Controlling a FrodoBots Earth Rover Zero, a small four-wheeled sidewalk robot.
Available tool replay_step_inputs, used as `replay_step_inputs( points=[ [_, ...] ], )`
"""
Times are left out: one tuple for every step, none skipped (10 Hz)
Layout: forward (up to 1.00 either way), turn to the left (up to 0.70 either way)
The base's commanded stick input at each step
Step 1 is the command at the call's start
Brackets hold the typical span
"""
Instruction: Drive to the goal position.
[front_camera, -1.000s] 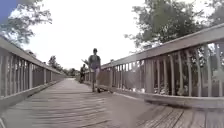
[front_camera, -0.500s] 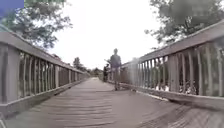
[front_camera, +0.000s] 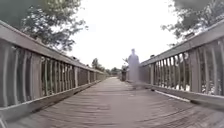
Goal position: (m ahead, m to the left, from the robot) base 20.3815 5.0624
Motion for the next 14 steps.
replay_step_inputs(
  points=[
    [0.27,0.00],
    [0.45,0.00],
    [0.45,0.00],
    [0.45,0.00],
    [0.45,0.00],
    [0.45,-0.05],
    [0.45,-0.22],
    [0.45,-0.27],
    [0.45,-0.27],
    [0.45,-0.27],
    [0.45,-0.27],
    [0.45,-0.27],
    [0.45,-0.27],
    [0.45,0.00]
  ],
)
